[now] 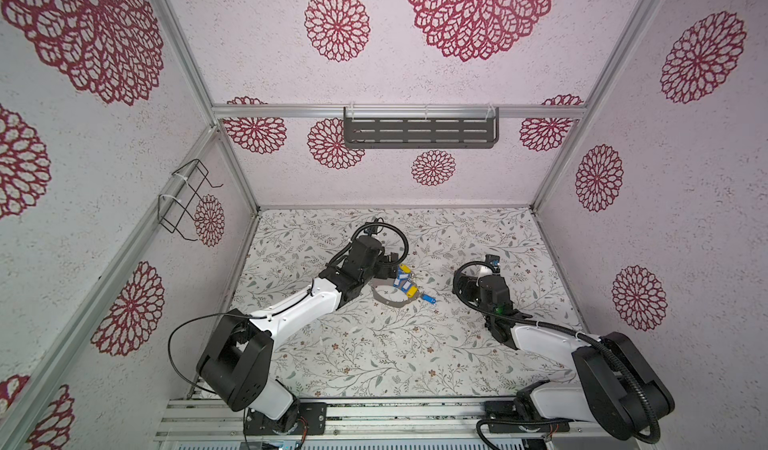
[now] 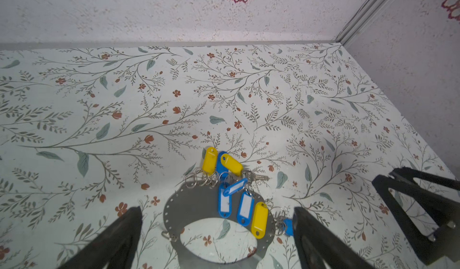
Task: Remove the keys from the keyring
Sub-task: 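Move the left gripper over the grey keyring plate while the right gripper approaches, then lower the left gripper and grasp the edge of the grey keyring plate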
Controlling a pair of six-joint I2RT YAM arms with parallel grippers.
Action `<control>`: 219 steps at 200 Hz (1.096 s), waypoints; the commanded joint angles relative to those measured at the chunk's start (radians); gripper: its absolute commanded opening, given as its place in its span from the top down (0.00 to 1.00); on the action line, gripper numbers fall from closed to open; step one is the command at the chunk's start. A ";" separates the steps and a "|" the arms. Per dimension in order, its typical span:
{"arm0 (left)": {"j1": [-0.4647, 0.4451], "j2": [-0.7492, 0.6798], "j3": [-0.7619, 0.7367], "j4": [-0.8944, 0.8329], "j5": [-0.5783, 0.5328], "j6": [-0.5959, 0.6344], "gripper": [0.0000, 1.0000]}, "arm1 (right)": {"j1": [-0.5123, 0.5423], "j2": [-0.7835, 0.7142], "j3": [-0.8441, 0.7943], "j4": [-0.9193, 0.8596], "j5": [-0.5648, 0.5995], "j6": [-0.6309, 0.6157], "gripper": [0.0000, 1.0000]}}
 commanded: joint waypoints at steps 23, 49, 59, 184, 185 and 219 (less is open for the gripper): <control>0.000 0.127 0.016 -0.106 0.161 0.132 0.30 | 0.006 -0.014 -0.041 0.104 0.092 0.016 0.07; 0.000 0.169 0.019 -0.114 0.167 0.184 0.43 | 0.004 -0.028 -0.128 0.253 0.083 0.013 0.07; -0.003 0.180 0.021 -0.108 0.175 0.195 0.45 | 0.004 -0.035 -0.112 0.215 0.063 0.004 0.08; -0.119 0.271 0.033 0.004 0.197 0.256 0.56 | -0.001 -0.085 -0.109 0.164 0.042 -0.012 0.32; -0.121 0.274 0.034 0.004 0.196 0.257 0.57 | -0.002 -0.085 -0.109 0.163 0.042 -0.012 0.32; -0.149 0.326 0.063 0.006 0.175 0.281 0.60 | -0.003 -0.083 -0.108 0.164 0.046 -0.012 0.32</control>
